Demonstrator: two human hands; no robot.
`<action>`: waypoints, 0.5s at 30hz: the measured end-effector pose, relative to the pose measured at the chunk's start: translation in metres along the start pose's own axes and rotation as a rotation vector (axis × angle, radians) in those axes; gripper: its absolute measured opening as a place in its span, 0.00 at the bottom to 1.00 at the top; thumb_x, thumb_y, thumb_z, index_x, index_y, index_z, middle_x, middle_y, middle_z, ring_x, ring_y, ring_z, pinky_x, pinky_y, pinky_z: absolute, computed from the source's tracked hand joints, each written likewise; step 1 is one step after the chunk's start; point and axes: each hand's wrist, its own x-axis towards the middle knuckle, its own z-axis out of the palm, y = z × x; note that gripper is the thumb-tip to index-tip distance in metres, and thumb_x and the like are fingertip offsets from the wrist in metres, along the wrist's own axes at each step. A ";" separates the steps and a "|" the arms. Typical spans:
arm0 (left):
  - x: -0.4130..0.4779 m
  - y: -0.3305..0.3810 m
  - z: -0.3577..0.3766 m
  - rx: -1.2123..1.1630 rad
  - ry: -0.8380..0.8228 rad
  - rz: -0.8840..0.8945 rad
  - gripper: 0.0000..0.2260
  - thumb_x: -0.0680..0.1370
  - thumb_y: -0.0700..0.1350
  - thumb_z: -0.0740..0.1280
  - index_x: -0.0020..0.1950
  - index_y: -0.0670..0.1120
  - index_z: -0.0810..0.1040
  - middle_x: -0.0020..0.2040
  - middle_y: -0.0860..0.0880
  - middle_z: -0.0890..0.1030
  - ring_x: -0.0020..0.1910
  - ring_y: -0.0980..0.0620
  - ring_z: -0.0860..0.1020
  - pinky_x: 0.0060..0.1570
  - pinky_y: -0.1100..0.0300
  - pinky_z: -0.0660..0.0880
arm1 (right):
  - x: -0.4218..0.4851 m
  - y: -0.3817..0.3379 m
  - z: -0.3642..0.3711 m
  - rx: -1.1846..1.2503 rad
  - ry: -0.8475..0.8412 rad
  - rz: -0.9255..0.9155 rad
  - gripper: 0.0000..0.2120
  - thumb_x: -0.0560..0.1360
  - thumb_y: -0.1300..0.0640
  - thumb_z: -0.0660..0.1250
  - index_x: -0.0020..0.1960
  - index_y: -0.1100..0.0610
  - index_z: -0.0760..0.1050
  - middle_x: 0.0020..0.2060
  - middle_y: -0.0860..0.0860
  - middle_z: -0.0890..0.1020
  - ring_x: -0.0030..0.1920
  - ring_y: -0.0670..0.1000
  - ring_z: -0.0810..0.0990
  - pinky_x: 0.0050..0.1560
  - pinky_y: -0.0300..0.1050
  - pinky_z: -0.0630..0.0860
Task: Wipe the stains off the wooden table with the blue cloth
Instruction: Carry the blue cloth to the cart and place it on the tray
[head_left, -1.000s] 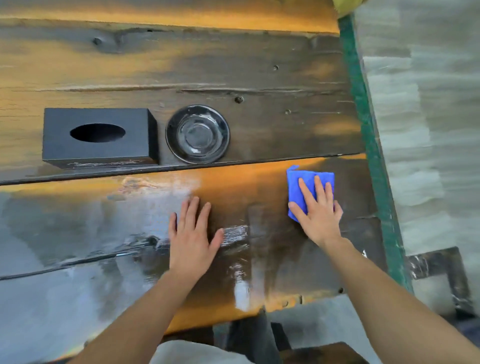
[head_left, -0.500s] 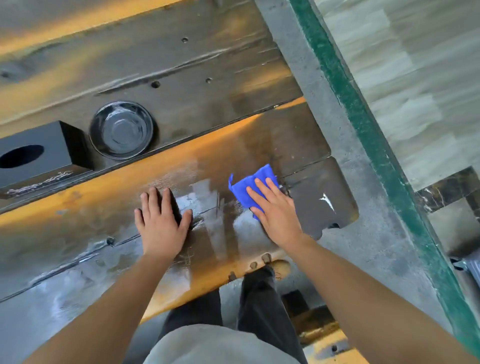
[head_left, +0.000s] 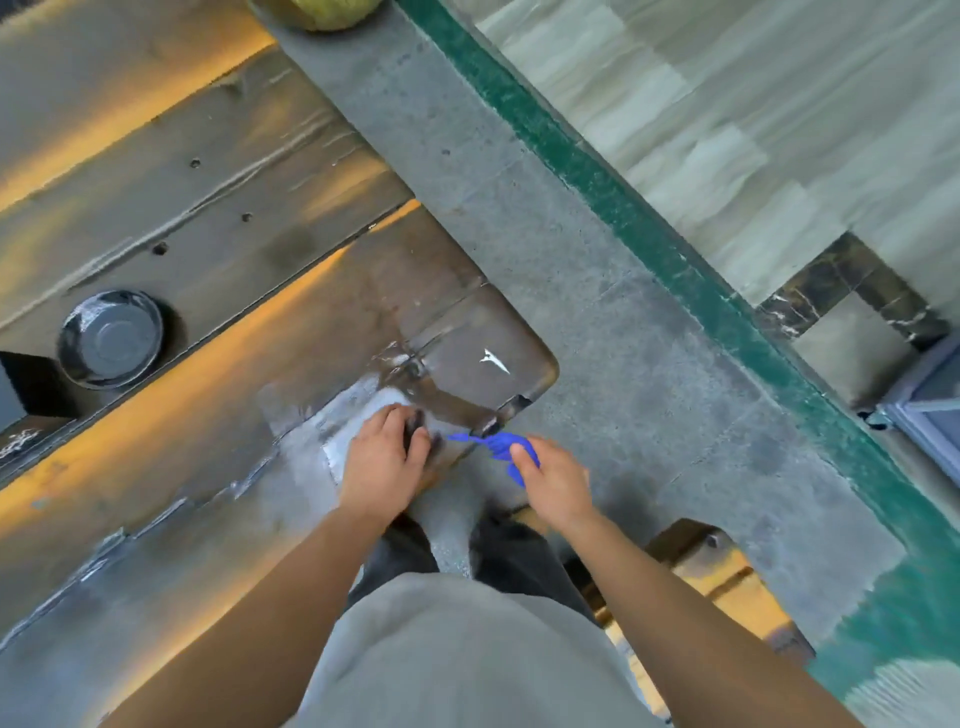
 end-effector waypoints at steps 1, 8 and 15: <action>-0.001 0.018 0.010 -0.007 -0.035 0.024 0.20 0.80 0.53 0.59 0.64 0.42 0.79 0.63 0.44 0.81 0.63 0.40 0.77 0.64 0.49 0.73 | -0.006 0.016 -0.011 0.128 -0.001 0.110 0.16 0.85 0.47 0.58 0.57 0.52 0.83 0.51 0.52 0.85 0.54 0.56 0.82 0.55 0.49 0.74; 0.001 0.134 0.070 0.087 -0.335 0.258 0.22 0.84 0.54 0.60 0.73 0.43 0.75 0.69 0.44 0.78 0.69 0.43 0.76 0.69 0.53 0.70 | -0.062 0.140 -0.064 0.537 0.239 0.531 0.18 0.82 0.43 0.60 0.44 0.53 0.81 0.41 0.50 0.85 0.48 0.56 0.82 0.58 0.55 0.76; 0.029 0.224 0.119 0.406 -0.597 0.330 0.20 0.84 0.57 0.58 0.68 0.47 0.78 0.67 0.42 0.79 0.66 0.40 0.78 0.65 0.50 0.72 | -0.110 0.219 -0.091 0.727 0.361 0.815 0.17 0.83 0.46 0.60 0.45 0.54 0.80 0.36 0.52 0.82 0.37 0.57 0.78 0.44 0.51 0.77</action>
